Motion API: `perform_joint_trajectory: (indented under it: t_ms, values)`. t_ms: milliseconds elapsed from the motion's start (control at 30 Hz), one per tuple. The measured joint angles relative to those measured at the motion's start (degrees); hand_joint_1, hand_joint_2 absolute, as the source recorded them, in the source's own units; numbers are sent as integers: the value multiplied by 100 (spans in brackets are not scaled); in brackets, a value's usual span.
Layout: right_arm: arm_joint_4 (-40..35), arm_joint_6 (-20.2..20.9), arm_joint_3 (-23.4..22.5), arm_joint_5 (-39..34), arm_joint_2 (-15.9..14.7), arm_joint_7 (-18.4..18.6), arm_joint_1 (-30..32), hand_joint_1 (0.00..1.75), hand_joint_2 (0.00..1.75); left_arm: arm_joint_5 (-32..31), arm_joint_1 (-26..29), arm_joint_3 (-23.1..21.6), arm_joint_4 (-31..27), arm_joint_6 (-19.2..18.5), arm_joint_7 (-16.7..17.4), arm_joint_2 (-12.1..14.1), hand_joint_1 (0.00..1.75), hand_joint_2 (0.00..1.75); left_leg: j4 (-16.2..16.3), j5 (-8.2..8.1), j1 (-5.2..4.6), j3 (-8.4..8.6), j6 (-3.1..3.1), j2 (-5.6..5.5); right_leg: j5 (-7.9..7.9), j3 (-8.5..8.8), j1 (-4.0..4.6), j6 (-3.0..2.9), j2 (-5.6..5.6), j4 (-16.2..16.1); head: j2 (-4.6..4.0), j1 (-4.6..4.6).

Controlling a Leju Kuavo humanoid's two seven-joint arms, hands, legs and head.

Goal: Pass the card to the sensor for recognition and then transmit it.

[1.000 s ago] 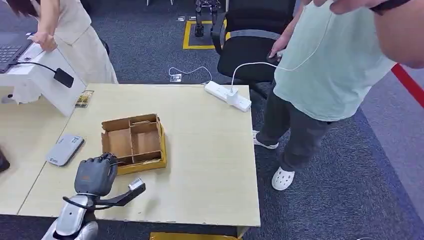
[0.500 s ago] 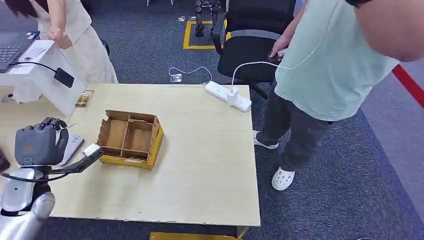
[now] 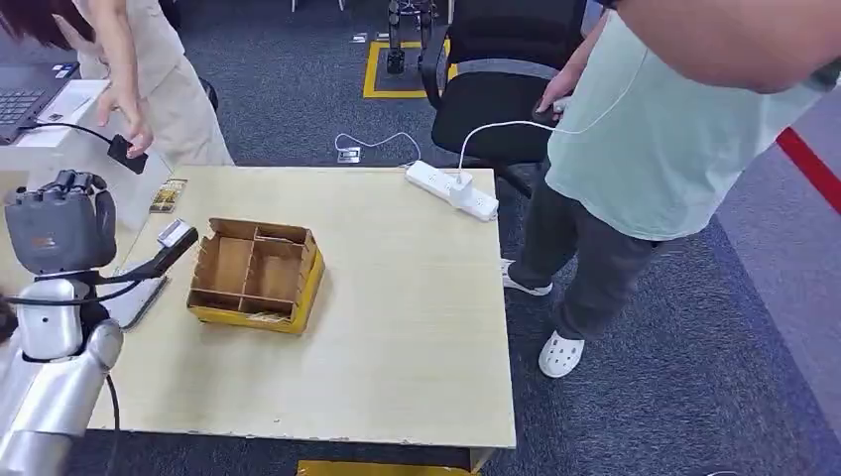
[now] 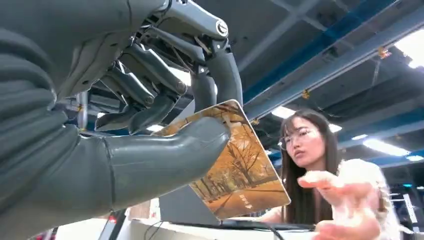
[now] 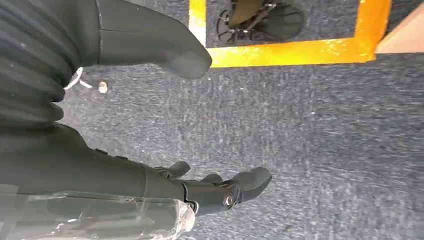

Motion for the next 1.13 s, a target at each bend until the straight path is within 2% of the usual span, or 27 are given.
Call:
perform_joint_trajectory:
  t_ms: [133,400,433,467,500,800,967,1133]
  values:
    - [-13,-2,0,0,24,4,-56,0,175,-63,-301,0,338,0,26,-87,175,175,0,1,0,0,0,2,1,-1,0,-1,3,0,0,-2]
    - [-11,0,0,-11,55,4,-50,0,175,-65,-453,-2,585,0,94,-170,175,175,0,0,-1,-2,0,1,0,-4,0,-1,3,-1,0,2]
    - [-11,0,0,-11,57,4,-50,0,175,-66,-459,-2,603,-2,94,-177,166,175,0,0,-1,-2,0,2,1,-4,0,-1,3,-1,0,0]
    - [-11,0,0,-11,59,4,-50,0,175,-52,-469,-2,627,-4,94,-188,23,175,0,0,-1,-2,0,4,1,-4,0,-1,4,-1,0,2]
    - [-11,-2,0,-11,61,2,-49,0,175,-48,-476,-2,646,-7,94,-190,0,175,0,0,-1,-2,0,5,1,-5,0,-1,6,-1,0,0]
    - [-11,-17,0,-20,61,-2,-47,0,175,-6,-464,-17,730,-4,109,-194,0,175,-1,-1,0,-5,0,5,1,-4,0,-1,6,-1,0,0]
    - [-9,-35,-4,-103,61,-24,9,0,175,166,-63,61,743,31,254,149,0,175,-4,-2,0,-3,-1,19,-1,-6,0,-3,20,2,0,-4]
    - [-4,-41,-20,-105,61,-22,69,0,175,499,690,523,749,118,232,402,0,175,-9,-6,1,-5,-7,24,-5,-12,1,0,27,1,0,-15]
